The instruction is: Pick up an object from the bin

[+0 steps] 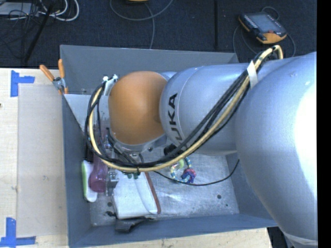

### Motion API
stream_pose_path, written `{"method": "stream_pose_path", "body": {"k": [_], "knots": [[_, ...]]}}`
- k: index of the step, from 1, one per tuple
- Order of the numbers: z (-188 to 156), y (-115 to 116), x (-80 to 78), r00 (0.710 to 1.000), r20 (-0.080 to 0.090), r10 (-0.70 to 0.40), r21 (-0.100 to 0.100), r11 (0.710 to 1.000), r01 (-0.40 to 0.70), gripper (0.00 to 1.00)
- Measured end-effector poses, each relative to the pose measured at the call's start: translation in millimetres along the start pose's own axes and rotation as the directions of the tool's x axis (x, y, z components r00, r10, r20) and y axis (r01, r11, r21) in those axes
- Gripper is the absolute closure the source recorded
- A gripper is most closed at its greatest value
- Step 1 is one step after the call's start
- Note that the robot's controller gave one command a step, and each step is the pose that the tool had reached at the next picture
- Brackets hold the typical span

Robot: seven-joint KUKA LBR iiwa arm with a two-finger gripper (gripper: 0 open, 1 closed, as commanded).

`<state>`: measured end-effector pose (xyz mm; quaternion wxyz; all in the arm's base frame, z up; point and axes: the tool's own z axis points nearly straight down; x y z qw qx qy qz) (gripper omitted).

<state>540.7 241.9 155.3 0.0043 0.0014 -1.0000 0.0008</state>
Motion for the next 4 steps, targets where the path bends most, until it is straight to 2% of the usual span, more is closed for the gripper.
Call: {"method": "stream_pose_path", "body": {"k": [2,3,4], "knots": [[-3.3,-1.4,-1.6,1.0,0.008,-0.005,-0.002,1.0,0.005,0.0],[49.2,-13.7,-17.2,0.979,0.028,-0.2,-0.008,0.98,0.201,0.0],[53.7,-5.9,-15.0,0.977,0.027,-0.213,-0.019,0.977,0.213,0.0]]}}
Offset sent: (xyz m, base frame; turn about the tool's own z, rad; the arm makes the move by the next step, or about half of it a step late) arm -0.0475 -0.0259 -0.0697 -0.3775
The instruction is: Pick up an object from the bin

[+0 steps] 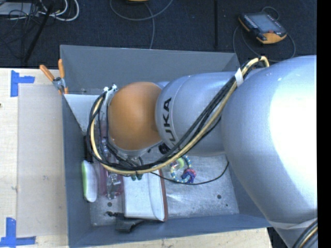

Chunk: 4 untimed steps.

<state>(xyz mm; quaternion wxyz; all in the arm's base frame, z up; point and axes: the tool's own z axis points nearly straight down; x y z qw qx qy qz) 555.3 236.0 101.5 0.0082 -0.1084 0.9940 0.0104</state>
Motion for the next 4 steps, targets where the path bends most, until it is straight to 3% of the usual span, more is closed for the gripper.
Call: {"method": "stream_pose_path", "body": {"k": [1,2,3,4], "knots": [[21.1,-37.9,29.7,0.924,-0.02,-0.381,0.005,0.924,0.381,1.0],[21.1,-37.9,29.7,0.924,-0.02,-0.381,0.004,0.925,0.381,1.0],[-30.5,-37.7,43.8,0.929,-0.03,-0.368,0.007,0.929,0.369,1.0],[-56.5,-36.5,41.8,0.935,-0.028,-0.354,0.009,0.935,0.355,1.0]]}}
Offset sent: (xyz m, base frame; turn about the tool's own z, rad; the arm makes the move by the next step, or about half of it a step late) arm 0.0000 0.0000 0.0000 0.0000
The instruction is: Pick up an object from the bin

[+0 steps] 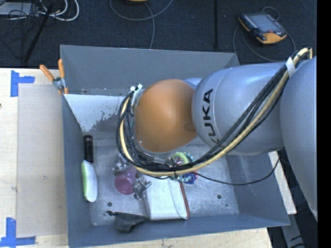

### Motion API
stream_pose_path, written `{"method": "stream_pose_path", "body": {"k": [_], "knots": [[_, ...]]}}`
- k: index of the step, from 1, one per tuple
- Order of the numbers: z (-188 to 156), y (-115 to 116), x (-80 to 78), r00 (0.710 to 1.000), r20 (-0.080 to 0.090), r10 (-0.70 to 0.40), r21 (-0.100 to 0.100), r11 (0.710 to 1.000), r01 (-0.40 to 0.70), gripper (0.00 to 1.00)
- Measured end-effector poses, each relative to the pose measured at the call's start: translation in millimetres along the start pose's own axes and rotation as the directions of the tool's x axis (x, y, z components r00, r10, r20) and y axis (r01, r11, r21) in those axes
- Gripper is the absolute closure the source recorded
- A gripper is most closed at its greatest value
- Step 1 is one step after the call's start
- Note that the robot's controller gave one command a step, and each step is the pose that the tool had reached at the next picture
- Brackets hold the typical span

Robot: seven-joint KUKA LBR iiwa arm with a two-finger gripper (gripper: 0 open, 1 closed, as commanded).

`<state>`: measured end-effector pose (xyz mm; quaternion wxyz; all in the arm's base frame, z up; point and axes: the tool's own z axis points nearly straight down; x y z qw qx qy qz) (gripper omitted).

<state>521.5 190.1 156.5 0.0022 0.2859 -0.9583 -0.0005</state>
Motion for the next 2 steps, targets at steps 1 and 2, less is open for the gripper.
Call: {"method": "stream_pose_path", "body": {"k": [1,2], "knots": [[-42.4,14.6,23.6,1.0,-0.001,-0.031,0.0,1.0,0.031,1.0],[-70.8,1.4,11.6,1.0,0.002,-0.013,0.001,1.0,0.013,1.0]]}}
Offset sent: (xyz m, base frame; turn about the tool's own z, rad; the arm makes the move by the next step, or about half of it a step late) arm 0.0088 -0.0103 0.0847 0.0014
